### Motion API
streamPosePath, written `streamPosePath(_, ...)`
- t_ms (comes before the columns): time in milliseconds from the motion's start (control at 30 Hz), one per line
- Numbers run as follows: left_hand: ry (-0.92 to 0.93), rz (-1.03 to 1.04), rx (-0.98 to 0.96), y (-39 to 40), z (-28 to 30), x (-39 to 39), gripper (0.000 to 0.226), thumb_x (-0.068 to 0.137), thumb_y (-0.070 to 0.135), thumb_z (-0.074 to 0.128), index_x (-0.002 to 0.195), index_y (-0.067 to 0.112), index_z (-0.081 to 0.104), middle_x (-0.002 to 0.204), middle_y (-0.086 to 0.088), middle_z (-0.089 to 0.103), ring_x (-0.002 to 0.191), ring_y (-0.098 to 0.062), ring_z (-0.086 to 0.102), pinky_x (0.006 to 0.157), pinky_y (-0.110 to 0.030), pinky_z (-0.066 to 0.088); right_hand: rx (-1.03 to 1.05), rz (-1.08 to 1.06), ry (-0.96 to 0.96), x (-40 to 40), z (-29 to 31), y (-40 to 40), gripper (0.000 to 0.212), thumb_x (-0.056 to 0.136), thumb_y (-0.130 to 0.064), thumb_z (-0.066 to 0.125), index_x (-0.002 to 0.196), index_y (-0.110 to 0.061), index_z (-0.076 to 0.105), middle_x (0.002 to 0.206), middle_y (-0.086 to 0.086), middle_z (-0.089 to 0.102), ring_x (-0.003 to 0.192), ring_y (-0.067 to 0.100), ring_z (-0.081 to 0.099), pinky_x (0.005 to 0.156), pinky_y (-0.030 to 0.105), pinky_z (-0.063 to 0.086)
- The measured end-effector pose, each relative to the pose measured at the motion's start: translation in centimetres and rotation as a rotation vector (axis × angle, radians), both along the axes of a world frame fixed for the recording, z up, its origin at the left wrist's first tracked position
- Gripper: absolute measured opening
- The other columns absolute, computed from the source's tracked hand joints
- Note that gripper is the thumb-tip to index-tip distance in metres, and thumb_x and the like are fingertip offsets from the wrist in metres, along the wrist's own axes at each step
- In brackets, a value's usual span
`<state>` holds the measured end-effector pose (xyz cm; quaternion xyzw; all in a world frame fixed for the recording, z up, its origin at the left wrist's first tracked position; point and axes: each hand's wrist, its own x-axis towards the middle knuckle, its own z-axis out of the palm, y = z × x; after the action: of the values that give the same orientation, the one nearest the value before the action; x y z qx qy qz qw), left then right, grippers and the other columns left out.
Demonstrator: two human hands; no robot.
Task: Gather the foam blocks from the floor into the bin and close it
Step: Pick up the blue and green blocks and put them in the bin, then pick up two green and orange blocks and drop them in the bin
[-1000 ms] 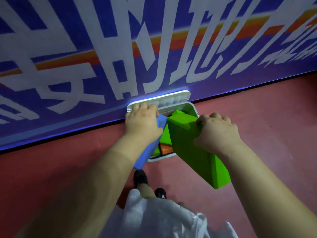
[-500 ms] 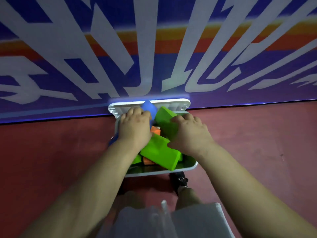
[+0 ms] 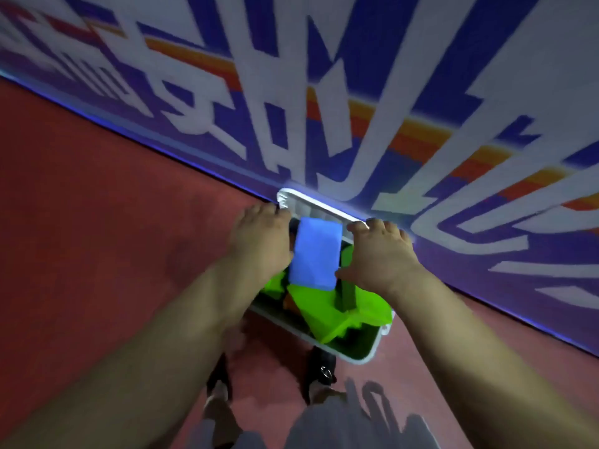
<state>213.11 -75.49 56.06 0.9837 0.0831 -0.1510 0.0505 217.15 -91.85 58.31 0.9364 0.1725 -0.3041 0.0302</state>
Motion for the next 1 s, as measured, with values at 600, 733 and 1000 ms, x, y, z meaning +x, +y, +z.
streamPosePath(600,-0.039,1.265,-0.055,29.9,9.9,-61.5,0.053,0.085,0.043,0.058,0.13,0.016,0.047,0.129,-0.009,0.055,0.119,-0.03,0.053,0.095,-0.038,0.046,0.233,1.229,0.096,-51.0,8.4,46.1,0.071,0.077,-0.043,0.071,0.136,-0.018,0.04,0.135,0.01,0.047,0.124,0.029,0.048,0.101,0.037,0.043)
streamPosePath(733,-0.048,1.584,-0.042,31.0,10.4,-77.8,0.055,0.086,0.043,0.057,0.132,0.017,0.045,0.129,-0.009,0.054,0.118,-0.03,0.053,0.094,-0.039,0.046,0.262,1.503,0.164,-68.5,8.9,51.3,0.073,0.076,-0.045,0.071,0.137,-0.023,0.039,0.137,0.007,0.044,0.125,0.027,0.047,0.1,0.035,0.043)
streamPosePath(1000,-0.023,2.019,-0.132,34.9,7.2,-103.2,0.058,0.087,0.042,0.057,0.136,0.018,0.041,0.13,-0.008,0.052,0.118,-0.028,0.052,0.092,-0.04,0.046,0.225,1.931,0.206,-96.7,5.8,60.7,0.073,0.077,-0.043,0.07,0.138,-0.021,0.038,0.137,0.008,0.043,0.128,0.029,0.042,0.103,0.038,0.04)
